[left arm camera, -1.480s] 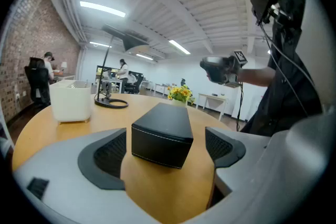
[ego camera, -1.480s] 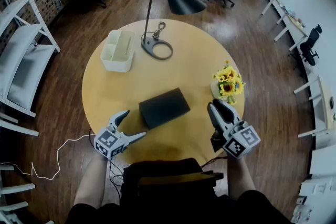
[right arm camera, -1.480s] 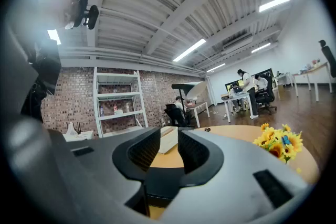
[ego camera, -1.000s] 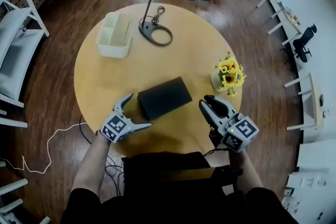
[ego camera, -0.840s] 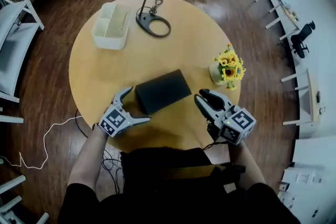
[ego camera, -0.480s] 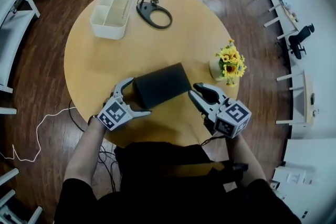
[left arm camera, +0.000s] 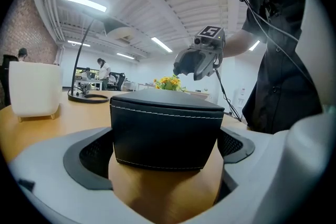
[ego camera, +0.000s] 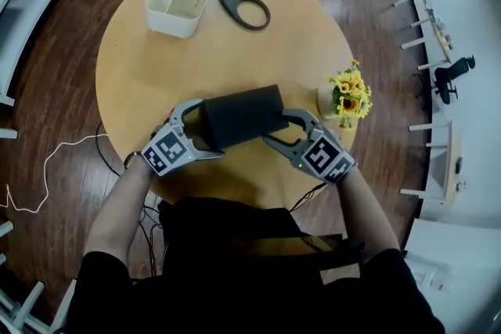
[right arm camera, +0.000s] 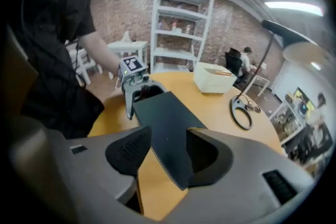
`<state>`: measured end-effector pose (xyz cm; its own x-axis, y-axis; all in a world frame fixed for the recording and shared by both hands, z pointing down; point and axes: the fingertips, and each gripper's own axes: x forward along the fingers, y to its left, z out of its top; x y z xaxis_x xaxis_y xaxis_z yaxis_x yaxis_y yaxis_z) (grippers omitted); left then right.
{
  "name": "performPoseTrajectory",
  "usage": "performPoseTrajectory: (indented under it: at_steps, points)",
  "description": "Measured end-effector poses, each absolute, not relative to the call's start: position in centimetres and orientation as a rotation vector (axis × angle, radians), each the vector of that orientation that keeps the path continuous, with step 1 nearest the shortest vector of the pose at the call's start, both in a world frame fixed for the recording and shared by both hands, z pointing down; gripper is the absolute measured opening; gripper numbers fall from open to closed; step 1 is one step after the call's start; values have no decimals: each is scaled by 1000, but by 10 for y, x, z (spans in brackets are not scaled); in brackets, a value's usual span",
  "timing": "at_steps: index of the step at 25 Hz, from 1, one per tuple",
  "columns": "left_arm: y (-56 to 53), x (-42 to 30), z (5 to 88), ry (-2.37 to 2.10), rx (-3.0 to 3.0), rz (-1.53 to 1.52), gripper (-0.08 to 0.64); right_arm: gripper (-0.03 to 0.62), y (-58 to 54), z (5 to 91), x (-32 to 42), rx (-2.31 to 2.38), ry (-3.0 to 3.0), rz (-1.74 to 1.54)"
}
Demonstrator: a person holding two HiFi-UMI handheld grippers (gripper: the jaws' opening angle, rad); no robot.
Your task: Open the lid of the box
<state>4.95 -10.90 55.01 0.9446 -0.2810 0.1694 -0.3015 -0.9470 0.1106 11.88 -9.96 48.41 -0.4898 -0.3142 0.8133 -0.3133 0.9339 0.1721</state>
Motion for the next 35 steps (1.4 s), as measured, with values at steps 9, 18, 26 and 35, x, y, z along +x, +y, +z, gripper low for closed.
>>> performPoseTrajectory:
  at_steps: [9,18,26,35]
  points:
    - [-109,50,551,-442,2958,235,606,215,-81,522,78,75,-1966,-270]
    - [-107,51,551,-437,2958,234,598,241,-82,524,75,-19,-1906,-340]
    - [-99,54,552,-386,2983,259,588,7,-133,453,52,397,-2213,-298]
    - [-98,55,551,-376,2980,262,588,290,-71,515,70,-18,-1915,-240]
